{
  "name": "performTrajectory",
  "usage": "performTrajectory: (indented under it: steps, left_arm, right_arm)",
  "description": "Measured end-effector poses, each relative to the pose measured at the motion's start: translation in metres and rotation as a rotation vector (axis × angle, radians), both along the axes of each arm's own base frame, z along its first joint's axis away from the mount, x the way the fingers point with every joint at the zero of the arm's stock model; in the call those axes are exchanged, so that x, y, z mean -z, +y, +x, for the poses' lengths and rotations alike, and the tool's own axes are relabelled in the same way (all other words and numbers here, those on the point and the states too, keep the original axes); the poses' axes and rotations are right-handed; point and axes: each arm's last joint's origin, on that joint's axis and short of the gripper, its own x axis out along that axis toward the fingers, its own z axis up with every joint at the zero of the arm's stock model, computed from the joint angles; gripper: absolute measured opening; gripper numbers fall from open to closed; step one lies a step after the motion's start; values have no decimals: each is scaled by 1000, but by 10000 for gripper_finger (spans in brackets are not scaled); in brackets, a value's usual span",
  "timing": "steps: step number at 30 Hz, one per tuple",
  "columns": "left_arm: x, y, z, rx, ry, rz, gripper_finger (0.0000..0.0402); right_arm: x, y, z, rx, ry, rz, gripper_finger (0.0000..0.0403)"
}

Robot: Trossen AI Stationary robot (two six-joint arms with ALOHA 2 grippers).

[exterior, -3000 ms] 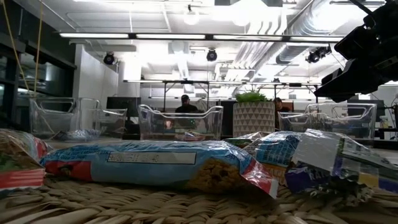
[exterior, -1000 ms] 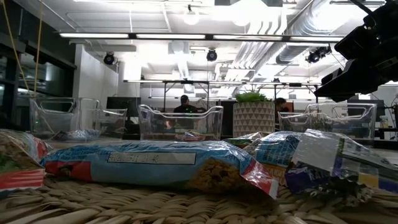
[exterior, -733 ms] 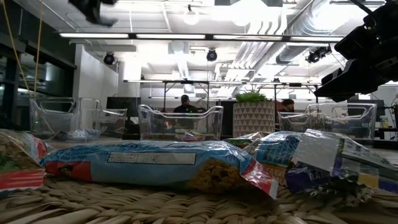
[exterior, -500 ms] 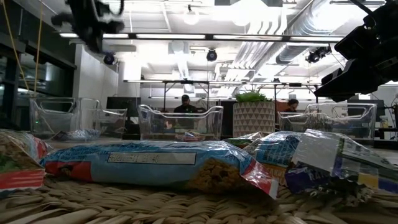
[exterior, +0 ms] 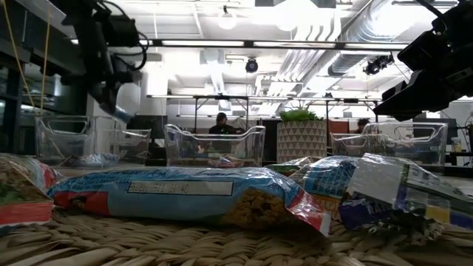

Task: Pick and place Granola Bars by type
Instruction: Put the blue granola bar into the left transparent bin

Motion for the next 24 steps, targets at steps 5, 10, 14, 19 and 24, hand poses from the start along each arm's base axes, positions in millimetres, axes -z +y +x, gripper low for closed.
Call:
performTrajectory:
  steps: [5,10,14,19,24]
  left_arm:
    - [5,3,1,8,27,-26,44]
    - [14,7,7,62,-13,-116,44]
    - [25,13,13,81,3,-181,44]
    - [42,21,21,97,17,-284,44]
    - [55,24,25,104,28,-345,44]
  right_arm:
    - [0,0,0,0,0,0,12]
    - [0,0,0,0,0,0,12]
    - [0,0,0,0,0,0,12]
    - [0,0,0,0,0,0,12]
    - [0,0,0,0,0,0,12]
